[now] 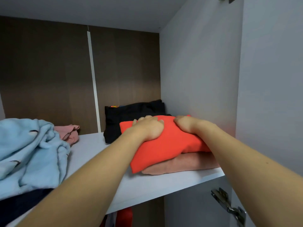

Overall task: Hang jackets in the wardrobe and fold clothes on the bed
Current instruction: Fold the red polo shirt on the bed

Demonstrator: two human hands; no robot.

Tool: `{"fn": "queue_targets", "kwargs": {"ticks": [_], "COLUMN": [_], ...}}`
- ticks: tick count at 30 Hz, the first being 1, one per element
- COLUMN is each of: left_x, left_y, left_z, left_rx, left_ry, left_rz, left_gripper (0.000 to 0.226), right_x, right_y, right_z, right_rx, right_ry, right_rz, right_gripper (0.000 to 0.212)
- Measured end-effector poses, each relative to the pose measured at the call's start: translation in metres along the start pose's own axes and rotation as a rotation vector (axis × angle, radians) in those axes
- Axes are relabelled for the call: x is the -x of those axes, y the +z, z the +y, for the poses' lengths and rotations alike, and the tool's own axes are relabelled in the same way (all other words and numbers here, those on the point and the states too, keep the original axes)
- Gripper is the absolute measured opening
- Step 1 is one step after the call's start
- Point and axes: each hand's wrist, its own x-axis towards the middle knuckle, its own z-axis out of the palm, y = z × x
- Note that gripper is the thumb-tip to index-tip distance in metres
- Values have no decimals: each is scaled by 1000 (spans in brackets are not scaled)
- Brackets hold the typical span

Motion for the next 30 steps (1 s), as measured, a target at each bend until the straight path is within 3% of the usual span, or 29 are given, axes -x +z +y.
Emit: {"fn": "queue_targets", "kwargs": {"ticks": [4, 16, 20, 25, 30], "left_x": [-9, -9, 12, 57, 110], "left_y": [21, 11, -16, -35, -41], "left_z": [-6, -9, -1, 14, 28], "left_rx": [86, 50, -71, 12, -179], "left_ry": [-18, -14, -9, 22, 73], "left_rz": [-10, -55, 73, 340, 509], "left_gripper": [58, 58, 56, 49, 51], "right_x": [-7, 9, 38, 83, 126], "right_y": [7, -2, -26, -44, -49], "right_z": [14, 0, -5, 0, 8], "right_rx": [-141, -31, -84, -132, -134], "right_ry": [-42, -22, -73, -190, -254], "right_rz": [-28, 31, 211, 267, 322], "right_gripper": [42, 45, 47, 51, 53]}}
